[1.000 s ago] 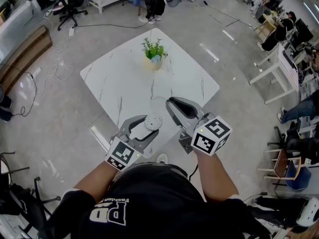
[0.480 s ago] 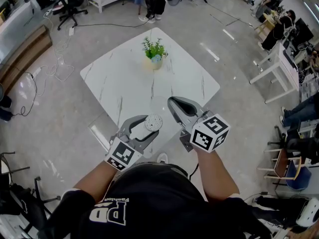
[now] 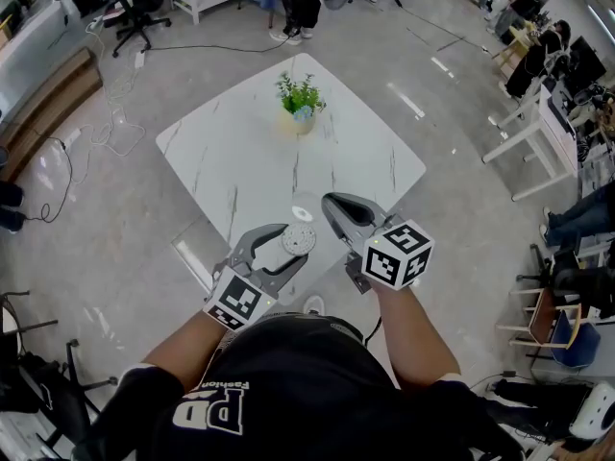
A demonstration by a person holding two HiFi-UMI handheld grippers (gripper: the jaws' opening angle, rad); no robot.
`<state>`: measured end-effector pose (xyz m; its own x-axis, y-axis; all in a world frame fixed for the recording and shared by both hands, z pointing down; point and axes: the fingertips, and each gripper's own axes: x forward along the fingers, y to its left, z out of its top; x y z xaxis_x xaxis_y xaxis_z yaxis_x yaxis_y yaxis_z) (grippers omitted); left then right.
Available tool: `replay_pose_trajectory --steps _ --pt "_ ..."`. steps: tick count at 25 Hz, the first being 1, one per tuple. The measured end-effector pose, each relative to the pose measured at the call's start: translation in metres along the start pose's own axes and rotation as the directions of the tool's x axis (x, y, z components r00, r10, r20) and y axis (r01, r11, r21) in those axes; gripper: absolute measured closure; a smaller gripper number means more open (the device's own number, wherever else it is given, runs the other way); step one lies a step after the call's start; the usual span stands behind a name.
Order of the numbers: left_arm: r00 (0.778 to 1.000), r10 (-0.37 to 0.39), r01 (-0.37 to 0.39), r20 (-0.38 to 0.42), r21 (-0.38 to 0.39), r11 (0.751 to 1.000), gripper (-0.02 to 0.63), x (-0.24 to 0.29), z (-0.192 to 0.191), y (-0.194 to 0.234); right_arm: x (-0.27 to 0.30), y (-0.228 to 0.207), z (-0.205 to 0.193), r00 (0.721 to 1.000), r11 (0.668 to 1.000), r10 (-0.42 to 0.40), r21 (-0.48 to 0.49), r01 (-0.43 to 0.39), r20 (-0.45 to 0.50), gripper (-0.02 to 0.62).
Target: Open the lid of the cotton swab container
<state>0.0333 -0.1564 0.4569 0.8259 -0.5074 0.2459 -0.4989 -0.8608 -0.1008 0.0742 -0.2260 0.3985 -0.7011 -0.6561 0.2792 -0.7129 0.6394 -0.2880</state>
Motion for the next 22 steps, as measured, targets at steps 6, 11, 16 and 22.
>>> replay_pose_trajectory --steps 6,11,16,22 --pt "1.000 0.000 0.000 -0.007 -0.001 1.000 0.316 0.000 -0.003 -0.001 0.003 -0.001 -0.010 1.000 1.000 0.000 0.004 0.000 -0.020 0.581" --pt "1.000 -0.003 0.003 -0.019 -0.004 1.000 0.316 0.000 -0.008 -0.001 0.005 -0.002 -0.015 1.000 1.000 -0.006 0.007 0.006 -0.026 0.580" --pt "0.998 0.001 -0.003 -0.059 -0.024 1.000 0.316 0.003 -0.021 0.002 0.002 -0.003 -0.003 1.000 1.000 -0.013 0.001 0.013 0.015 0.579" --pt "0.998 0.038 -0.042 -0.060 -0.061 0.997 0.316 0.000 -0.022 0.020 -0.009 0.002 0.021 0.996 0.999 -0.016 -0.039 0.020 0.089 0.578"
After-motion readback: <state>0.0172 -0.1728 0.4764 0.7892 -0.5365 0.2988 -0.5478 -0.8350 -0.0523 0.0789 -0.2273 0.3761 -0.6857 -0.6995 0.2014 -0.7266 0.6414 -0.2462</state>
